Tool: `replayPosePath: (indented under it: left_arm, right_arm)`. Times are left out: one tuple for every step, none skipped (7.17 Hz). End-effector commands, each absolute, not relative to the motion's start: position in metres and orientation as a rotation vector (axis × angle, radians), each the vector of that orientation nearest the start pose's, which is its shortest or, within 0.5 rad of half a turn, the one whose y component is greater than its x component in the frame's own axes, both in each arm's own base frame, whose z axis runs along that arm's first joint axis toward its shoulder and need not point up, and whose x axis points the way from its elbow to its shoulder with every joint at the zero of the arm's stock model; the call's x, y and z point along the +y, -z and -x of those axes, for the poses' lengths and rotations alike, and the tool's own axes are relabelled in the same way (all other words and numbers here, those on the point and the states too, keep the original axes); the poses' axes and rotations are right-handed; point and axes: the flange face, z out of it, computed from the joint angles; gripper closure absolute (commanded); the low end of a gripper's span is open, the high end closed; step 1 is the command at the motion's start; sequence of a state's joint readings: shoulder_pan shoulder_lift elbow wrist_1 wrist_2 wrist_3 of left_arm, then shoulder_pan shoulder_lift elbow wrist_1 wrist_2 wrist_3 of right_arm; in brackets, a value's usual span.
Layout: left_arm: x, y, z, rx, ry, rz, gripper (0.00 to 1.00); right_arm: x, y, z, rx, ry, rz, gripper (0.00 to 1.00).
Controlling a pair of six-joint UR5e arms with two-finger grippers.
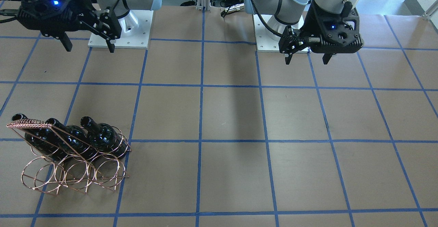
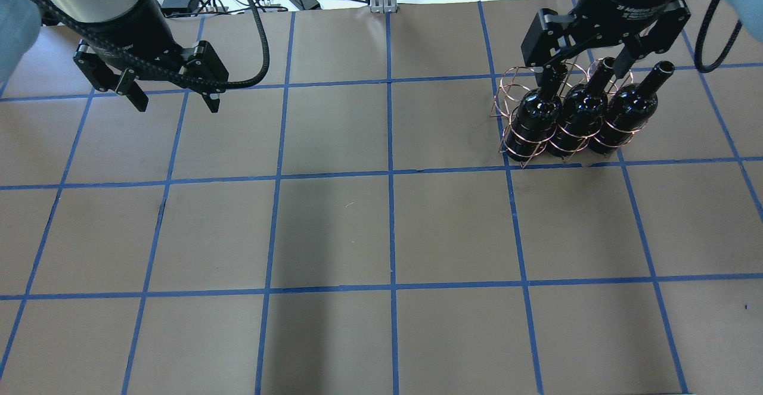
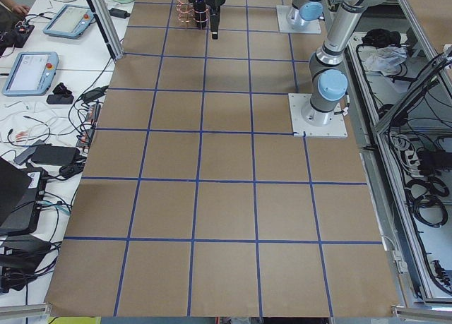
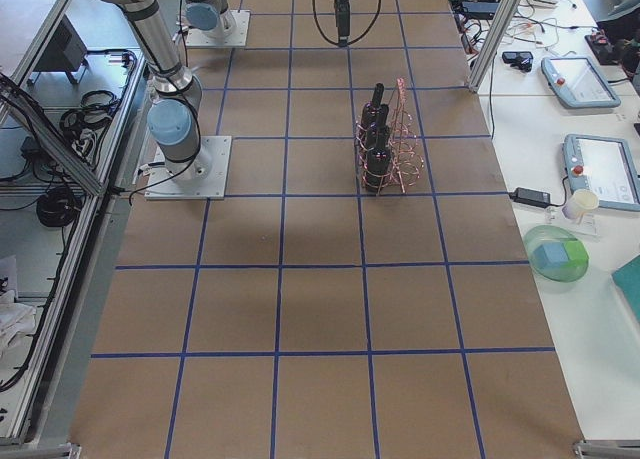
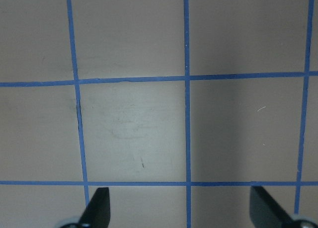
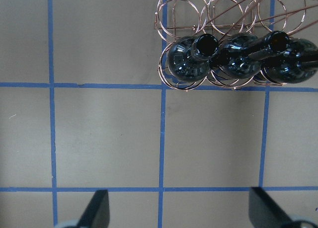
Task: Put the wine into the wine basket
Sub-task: 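Open the right gripper and raise it away from the rack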
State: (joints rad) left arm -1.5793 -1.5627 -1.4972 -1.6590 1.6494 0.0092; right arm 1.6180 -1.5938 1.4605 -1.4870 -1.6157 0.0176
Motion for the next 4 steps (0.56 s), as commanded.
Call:
replayPosePath:
  left_arm:
    - [-0.485,-0.521,0.128,3.063,-0.005,-0.021,0.0]
    - [-0.485,-0.522,0.128,3.066,-0.003,-0.019,0.0]
    - [-0.485,-0.522,0.128,3.068,0.0,-0.019,0.0]
    - [-0.484,-0.525,0.127,3.068,0.011,-0.014,0.0]
  right_arm:
    - [-0.479,-0.544,-0.159,3.18,0.103,0.044,0.0]
    - [-0.479,-0.543,-0.159,3.18,0.101,0.044,0.0]
    - [-0.481,-0.543,-0.159,3.179,0.117,0.054,0.0]
    - [-0.49,-0.541,-0.16,3.173,0.173,0.057,0.0]
